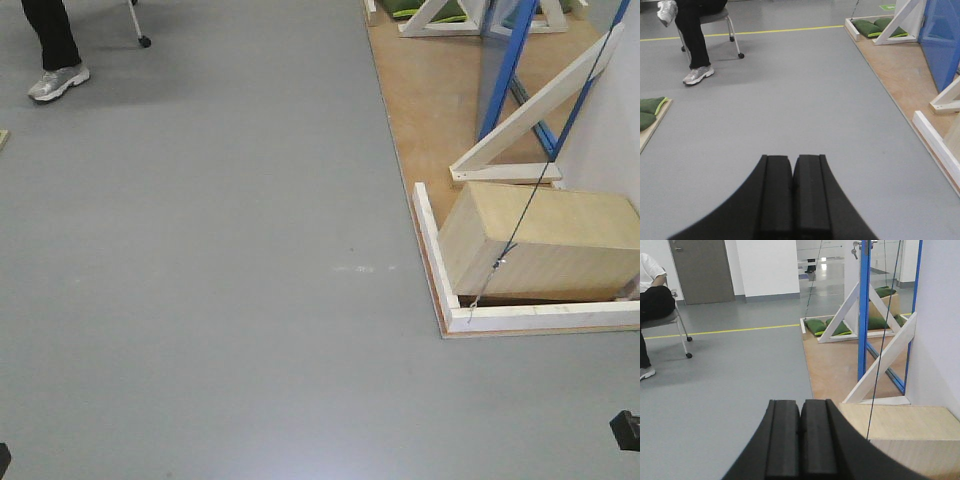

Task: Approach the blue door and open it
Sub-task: 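Drive the base forward along the wooden platform toward the blue door, then drive the base forward and stop beside the blue door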

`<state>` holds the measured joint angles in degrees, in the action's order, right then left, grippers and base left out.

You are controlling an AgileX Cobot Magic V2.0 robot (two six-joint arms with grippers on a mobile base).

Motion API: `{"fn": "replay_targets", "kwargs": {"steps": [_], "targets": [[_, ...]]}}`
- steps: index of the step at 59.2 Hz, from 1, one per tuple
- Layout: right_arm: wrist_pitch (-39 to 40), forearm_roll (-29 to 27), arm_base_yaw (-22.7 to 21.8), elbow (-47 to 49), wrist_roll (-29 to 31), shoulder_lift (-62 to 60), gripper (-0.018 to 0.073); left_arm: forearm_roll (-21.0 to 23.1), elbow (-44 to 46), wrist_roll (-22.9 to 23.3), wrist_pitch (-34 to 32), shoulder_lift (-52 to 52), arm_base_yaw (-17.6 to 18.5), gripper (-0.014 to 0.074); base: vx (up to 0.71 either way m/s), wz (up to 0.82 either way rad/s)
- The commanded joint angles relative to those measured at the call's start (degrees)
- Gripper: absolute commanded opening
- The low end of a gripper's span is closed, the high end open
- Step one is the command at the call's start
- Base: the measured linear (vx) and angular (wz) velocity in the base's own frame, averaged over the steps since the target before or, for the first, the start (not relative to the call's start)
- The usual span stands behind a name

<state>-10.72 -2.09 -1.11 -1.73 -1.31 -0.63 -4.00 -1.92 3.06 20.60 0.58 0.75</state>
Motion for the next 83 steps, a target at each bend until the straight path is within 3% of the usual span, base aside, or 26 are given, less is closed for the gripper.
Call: {"fn": "replay_targets", "kwargs": {"steps": [1, 83], "targets": [[4.7, 0.2, 0.0, -0.5, 0.1, -0.8, -0.0004, 0.1, 1.7, 0.2, -4.7, 1.4, 0.0, 0.0071, 0.46, -0.04], [4.7, 0.2, 0.1, -0.5, 0.1, -0.7, -0.0004, 0.1, 1.8, 0.2, -4.7, 1.1, 0.0, 0.0071, 0.46, -0.01]]}}
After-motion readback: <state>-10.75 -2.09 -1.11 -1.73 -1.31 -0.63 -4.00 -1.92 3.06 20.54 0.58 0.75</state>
